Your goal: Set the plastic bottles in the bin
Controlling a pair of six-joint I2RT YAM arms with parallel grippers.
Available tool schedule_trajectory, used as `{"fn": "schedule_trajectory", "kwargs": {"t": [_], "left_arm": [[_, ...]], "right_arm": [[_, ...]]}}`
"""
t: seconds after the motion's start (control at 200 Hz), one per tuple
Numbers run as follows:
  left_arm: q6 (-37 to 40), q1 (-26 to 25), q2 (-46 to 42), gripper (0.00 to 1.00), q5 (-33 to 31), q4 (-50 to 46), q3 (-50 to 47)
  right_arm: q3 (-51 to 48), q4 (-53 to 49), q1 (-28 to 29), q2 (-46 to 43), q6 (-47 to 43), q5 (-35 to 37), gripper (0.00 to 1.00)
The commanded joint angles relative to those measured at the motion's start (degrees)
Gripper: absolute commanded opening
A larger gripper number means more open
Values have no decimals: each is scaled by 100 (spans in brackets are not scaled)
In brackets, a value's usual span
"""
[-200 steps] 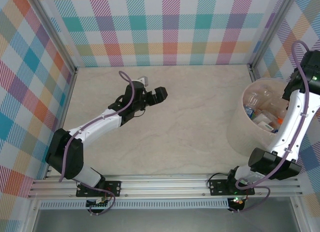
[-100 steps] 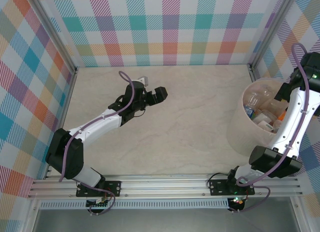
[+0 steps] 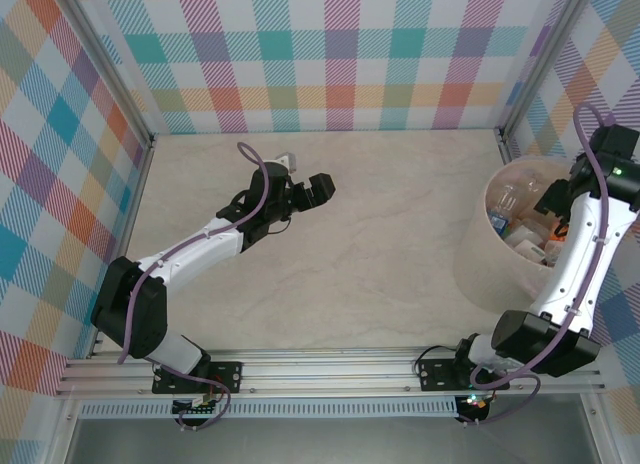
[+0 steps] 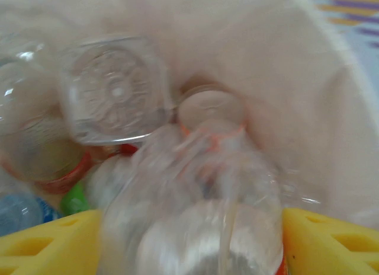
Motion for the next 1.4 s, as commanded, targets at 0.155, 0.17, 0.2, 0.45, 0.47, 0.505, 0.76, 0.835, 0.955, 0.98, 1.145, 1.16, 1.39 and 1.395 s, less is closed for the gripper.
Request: {"fn": "schedule_trajectory", "kwargs": {"t": [0.155,0.17,0.2,0.45,0.47,0.505,0.76,0.835,0.955,0.98,1.145,1.16,1.39,1.395], "left_arm": [[-66,61,-150,100,-65,-125,-145],[-63,61,-166,100,-84,-132,-159],[-52,61,-194,100,-109,-143,-172],[51,69,-120,100,-205,-205,-128],[53,70,-96,100,-196,-208,-110],[53,69,-61,100,-165,-212,-66],[70,78,-351,100,-540,-370,-115],[99,87,-549,100,-912,-579,-143],[120,135,-893,100,-1696,-1034,-199],[126,155,-986,100,-1823,-1116,-216],[131,223,-1655,100,-2907,-1684,-474],[127,234,-1724,100,-3015,-1730,-506],[256,538,-2372,100,-4552,-2331,-952],[253,545,-2370,100,-4588,-2338,-959]], "right_arm": [[99,484,776,175,157,-1143,77],[98,498,800,190,150,-1155,77],[86,517,833,204,143,-1219,78],[180,874,1000,10,314,-1097,86],[213,874,1023,-3,321,-914,87],[313,850,1057,-34,354,-697,90],[144,1870,1786,-870,208,-905,95],[-183,2502,2117,-1066,-5,-1894,98],[-969,3860,2608,-1315,70,-2999,100],[-1150,4142,2687,-1358,130,-3159,100],[-1816,5174,3268,-1281,116,-3937,100],[-1843,5194,3342,-1248,71,-3938,100],[-2504,5618,4256,-762,-314,-3233,100],[-2534,5641,4257,-757,-302,-3216,100]]}}
